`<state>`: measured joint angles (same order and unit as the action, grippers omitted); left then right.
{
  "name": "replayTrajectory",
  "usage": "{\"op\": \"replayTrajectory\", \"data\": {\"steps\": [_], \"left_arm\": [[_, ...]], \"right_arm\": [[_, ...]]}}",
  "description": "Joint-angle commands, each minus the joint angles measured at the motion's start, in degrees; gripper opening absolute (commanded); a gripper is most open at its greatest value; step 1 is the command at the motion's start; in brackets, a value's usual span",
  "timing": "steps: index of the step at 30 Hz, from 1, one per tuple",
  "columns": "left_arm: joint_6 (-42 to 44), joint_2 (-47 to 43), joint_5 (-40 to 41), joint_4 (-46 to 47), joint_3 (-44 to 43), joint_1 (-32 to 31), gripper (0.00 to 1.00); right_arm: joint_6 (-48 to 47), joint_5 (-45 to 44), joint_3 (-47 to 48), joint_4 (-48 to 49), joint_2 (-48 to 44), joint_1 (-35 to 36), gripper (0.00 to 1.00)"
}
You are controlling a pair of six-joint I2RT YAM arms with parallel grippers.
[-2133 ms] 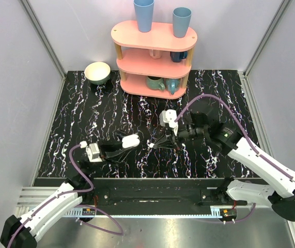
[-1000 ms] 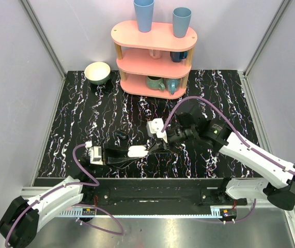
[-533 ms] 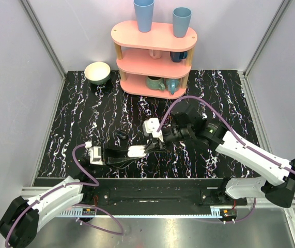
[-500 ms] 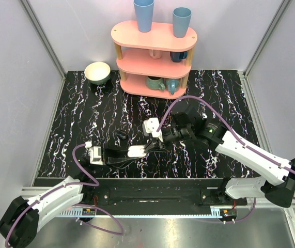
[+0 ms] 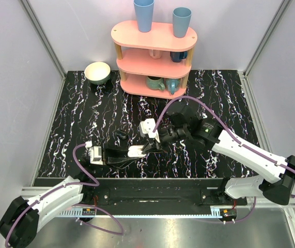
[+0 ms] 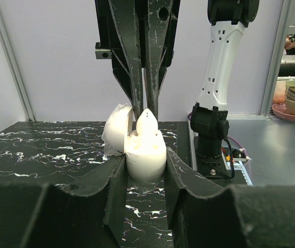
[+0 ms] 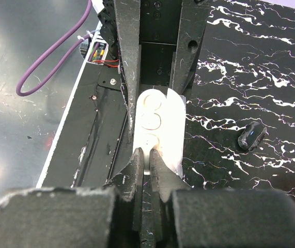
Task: Insert the wireless bluetooth earbuds into the charging case
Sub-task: Insert the right earbud into the right side groove of the charging case.
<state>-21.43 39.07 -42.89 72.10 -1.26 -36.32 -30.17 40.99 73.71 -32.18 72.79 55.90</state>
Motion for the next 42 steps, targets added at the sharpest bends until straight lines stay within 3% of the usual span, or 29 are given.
{"op": "replayTrajectory", "data": {"steps": [1,19,25,30,42], "left_arm": [[0.95,-0.92,0.7,2.88,0.55,0.02,0.0],[3.15,-5.67,6.15,-0.64,1.08,0.02,0.0],[3.33,-6.29,6.95,-1.08,1.08,-0.07,0.0],[3.41,-6.46,7.47,-1.78,2.4,0.02,0.0],[4.47,-6.29,9.58,-4.24,2.31,0.02,0.0]], "right_arm": [[0.29,-1.18,1.96,0.81,0.15,0.61,0.04],[0.29,-3.29,3.89,-5.52,2.88,1.32,0.08],[0.55,-4.95,3.81,-5.17,2.35,1.41,0.17],[0.73,-7.5,3.37,-3.33,1.39,1.41,0.31],[2.31,-9.0,-1.29,4.49,-6.08,1.41,0.38]]}}
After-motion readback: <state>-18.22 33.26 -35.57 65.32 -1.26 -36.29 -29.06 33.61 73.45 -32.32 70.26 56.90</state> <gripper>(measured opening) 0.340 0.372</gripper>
